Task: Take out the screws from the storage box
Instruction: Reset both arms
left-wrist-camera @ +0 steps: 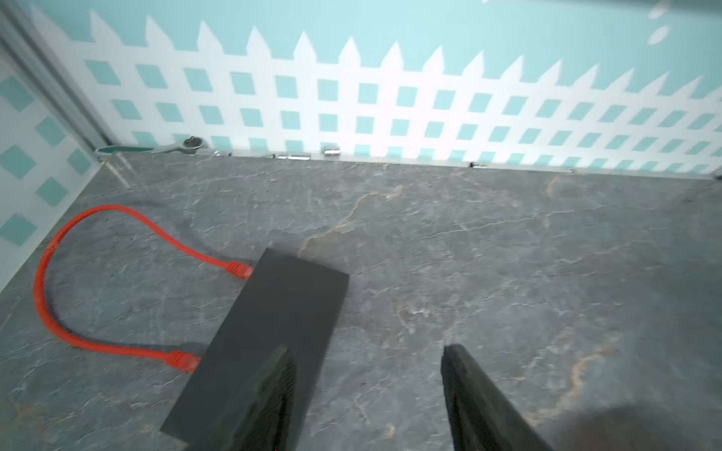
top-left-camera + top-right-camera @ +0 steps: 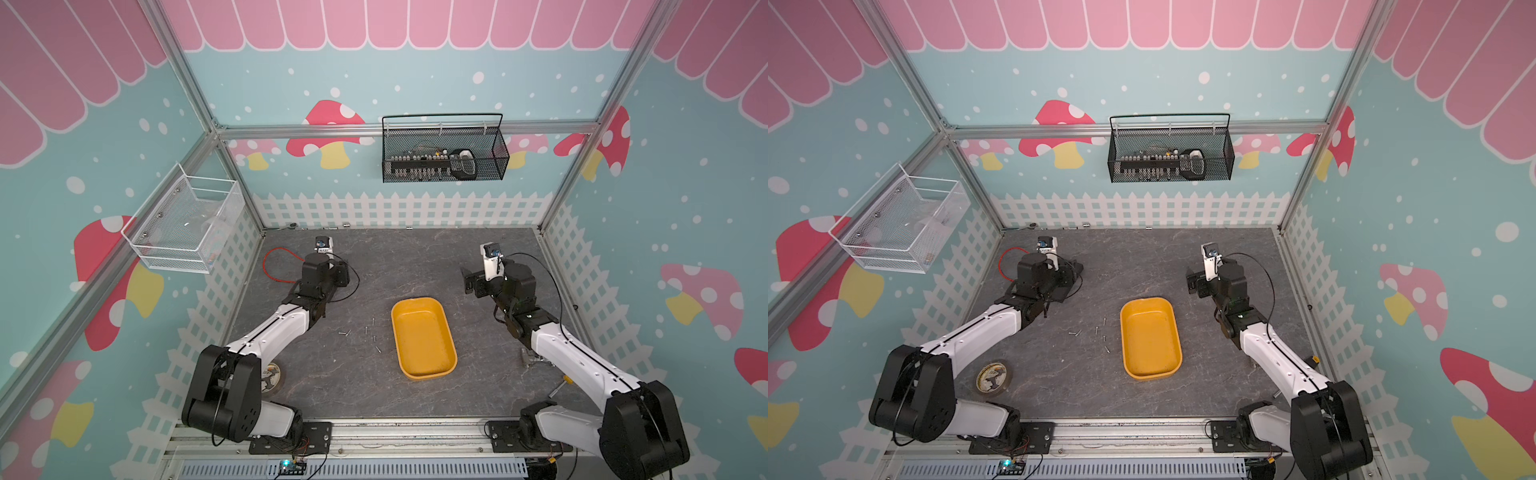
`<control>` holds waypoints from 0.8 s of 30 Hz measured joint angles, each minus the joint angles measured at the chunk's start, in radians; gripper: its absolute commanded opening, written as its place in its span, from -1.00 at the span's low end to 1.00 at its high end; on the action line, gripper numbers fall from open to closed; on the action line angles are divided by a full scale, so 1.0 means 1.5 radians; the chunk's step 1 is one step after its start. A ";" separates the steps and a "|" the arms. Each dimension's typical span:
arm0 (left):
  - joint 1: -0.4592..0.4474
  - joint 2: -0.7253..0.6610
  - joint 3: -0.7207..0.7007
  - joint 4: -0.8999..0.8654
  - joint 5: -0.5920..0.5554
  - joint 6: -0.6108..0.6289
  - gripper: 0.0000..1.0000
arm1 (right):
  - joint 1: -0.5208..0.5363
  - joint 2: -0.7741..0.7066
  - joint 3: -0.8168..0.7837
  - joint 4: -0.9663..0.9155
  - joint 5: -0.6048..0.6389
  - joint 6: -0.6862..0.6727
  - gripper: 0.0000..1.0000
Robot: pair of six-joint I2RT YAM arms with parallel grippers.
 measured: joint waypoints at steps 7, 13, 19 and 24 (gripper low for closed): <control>0.047 -0.034 -0.294 0.284 0.043 0.042 0.26 | -0.117 -0.008 -0.196 0.212 -0.007 -0.046 0.99; 0.062 -0.010 -0.327 0.453 0.069 0.074 0.27 | -0.162 0.067 -0.280 0.389 -0.024 -0.034 0.99; 0.076 0.024 -0.327 0.556 0.078 0.080 0.38 | -0.176 0.164 -0.287 0.516 -0.025 -0.015 0.99; 0.091 0.038 -0.317 0.564 0.092 0.075 0.99 | -0.180 0.223 -0.308 0.606 -0.022 -0.007 0.99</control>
